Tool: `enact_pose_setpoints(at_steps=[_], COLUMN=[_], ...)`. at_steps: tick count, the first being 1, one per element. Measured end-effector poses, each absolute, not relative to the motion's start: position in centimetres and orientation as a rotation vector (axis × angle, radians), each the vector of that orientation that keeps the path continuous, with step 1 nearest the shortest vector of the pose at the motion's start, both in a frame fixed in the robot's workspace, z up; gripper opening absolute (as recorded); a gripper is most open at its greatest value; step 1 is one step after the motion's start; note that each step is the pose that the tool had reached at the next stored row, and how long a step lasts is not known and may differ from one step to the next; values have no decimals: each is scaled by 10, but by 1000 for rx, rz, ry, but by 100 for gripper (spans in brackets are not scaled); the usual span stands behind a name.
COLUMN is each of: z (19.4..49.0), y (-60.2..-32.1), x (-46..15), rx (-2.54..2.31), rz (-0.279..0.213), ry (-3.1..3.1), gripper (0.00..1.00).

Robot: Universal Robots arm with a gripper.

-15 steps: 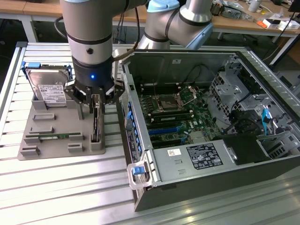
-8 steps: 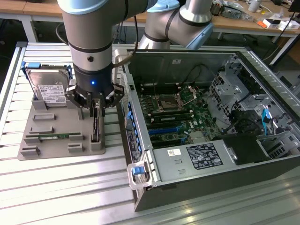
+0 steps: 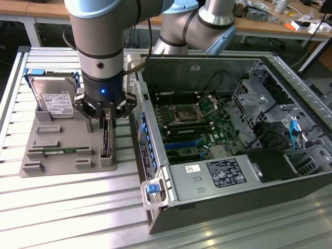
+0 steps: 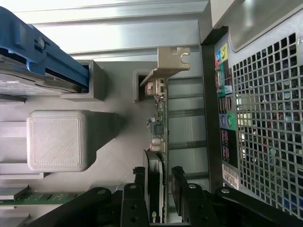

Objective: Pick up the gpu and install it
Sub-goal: 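Pick up the gpu and move the gpu toward the slot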

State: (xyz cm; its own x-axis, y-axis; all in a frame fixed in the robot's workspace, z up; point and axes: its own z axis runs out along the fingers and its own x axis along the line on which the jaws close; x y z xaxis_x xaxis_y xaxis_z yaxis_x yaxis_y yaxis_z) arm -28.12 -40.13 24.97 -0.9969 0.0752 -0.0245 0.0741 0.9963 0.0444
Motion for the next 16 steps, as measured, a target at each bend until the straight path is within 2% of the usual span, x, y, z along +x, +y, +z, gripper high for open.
enact_pose_setpoints(at_steps=[2, 3, 5, 16], z=[250, 250, 250, 253], y=[-401, -401, -401, -401], x=[-281, -281, -281, -281], rx=[117, 117, 117, 117], rz=[68, 68, 68, 68], ry=[3113, 3113, 3113, 3113], gripper=[35, 28, 26, 26])
